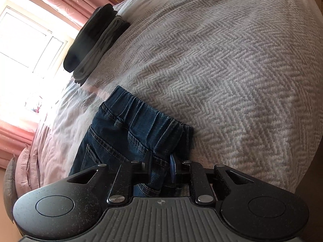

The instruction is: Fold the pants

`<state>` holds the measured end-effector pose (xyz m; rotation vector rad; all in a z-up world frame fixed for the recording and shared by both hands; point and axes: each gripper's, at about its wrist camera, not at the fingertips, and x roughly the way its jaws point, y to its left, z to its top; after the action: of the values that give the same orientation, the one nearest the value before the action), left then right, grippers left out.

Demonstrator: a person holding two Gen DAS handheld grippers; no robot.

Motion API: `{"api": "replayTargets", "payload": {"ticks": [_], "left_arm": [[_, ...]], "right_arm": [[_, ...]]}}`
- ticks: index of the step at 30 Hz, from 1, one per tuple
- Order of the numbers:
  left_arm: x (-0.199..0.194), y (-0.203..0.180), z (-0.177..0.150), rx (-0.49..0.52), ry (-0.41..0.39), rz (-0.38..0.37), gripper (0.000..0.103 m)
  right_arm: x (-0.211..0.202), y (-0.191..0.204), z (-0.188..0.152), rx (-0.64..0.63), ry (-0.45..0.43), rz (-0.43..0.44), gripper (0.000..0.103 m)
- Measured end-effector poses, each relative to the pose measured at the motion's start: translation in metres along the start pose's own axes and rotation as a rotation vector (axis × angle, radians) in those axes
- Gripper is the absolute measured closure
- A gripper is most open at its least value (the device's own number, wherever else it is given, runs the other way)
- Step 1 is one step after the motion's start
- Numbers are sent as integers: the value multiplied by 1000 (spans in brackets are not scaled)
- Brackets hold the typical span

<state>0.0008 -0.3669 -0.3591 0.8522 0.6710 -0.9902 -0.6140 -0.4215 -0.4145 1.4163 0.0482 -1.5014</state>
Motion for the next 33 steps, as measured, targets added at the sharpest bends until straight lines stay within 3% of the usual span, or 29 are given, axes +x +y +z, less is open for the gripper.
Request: {"api": "replayTargets", "payload": {"ticks": [2,3,4,5,6,10,13,16,18,20,23,33], "left_arm": [[28,-10,7,21,51,-14,54],[37,-11,7,23,63,-17,60],[42,-11,6,17,61,5,80],[43,-6,3,4,52,22,93],[39,5,2,-42,35,13,100],[-16,90,-23,-423,-94,-14,100],[-58,164,-71,-767,-153,-9,100],[-61,219,-139,-1026,-67,30,99],[-40,240,-183,-1207,43,-26,97],[-23,247,-212,-1324,62,-90,97],[-16,255,-223,-1396,14,-140,97],[-24,260,-231,-1333,-20,-173,95]], "right_arm": [[1,1,-1,-1,-3,-4,90],[1,1,-1,-4,-4,-7,90],[1,1,-1,-7,-3,-10,90],[1,2,-1,-8,-3,-12,90],[1,2,0,-7,-1,-14,90],[3,4,2,-15,10,-20,90],[4,5,3,-19,13,-23,90],[6,7,3,-24,10,-34,90],[7,7,4,-27,11,-35,90],[8,8,4,-28,8,-44,89],[10,10,5,-30,14,-59,89],[9,6,6,68,-1,-49,88]]}}
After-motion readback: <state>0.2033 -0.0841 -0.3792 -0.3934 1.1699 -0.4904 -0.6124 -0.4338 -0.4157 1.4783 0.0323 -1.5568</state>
